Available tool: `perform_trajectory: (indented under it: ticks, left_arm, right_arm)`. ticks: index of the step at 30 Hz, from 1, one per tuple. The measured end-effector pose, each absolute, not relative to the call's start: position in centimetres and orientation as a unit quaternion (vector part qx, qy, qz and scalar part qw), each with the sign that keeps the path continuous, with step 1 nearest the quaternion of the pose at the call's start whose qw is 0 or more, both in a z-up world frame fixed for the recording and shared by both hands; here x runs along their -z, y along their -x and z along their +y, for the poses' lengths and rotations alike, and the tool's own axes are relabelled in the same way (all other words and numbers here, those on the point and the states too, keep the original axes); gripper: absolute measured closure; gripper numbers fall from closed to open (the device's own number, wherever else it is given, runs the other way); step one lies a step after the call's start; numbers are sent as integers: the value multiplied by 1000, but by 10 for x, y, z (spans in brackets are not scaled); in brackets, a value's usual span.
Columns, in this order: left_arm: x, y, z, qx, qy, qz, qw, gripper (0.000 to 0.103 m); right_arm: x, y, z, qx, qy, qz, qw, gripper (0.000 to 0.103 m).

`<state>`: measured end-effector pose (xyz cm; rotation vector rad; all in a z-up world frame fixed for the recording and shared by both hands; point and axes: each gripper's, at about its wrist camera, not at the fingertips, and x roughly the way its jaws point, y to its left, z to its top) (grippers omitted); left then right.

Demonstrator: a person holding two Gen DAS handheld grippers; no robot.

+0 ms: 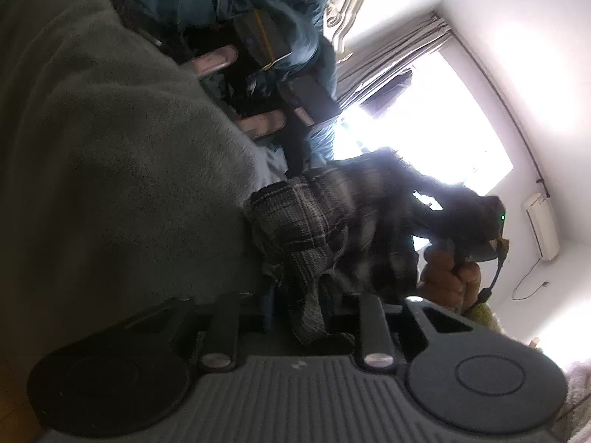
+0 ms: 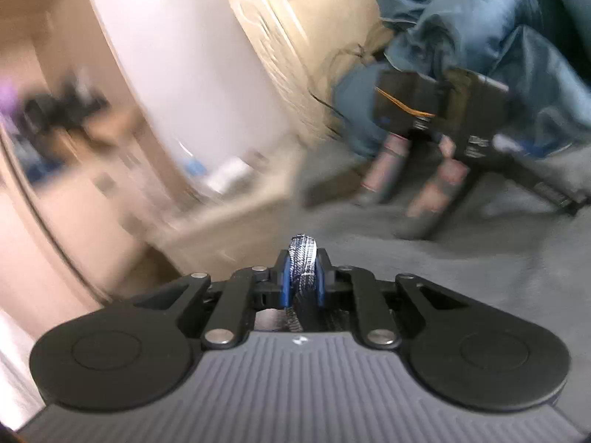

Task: Fold clothes

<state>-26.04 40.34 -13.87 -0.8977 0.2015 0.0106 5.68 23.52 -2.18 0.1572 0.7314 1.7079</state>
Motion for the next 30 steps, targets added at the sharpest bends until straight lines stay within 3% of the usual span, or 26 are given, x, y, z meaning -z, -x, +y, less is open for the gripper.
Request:
perform_trajectory:
  ticks: [2,7,13,20,27,30]
  left_arm:
    - [133,268,405,-6,426,87,900,64]
    - [110,300,419,-13,418,21,908,53]
    - [112,290,434,-11,444,12,896,53]
    - [128,277,436,-25,477,31,878,53]
    - [134,280,432,-38,467,67,881,52]
    - [137,281,428,-33,475,73,876,52]
  right_arm:
    - [17,-59,226,-752,-108,320,566,91]
    - [-2,-29,213,-788,-88,323,517,91]
    - [-7,0,232,-814,-6,330,477,91]
    - [27,-49,267,-716,47,367,593,91]
    - [44,-46,281,-688,108,339,633,89]
    - [52,-44,291,-676,138,333,643,79]
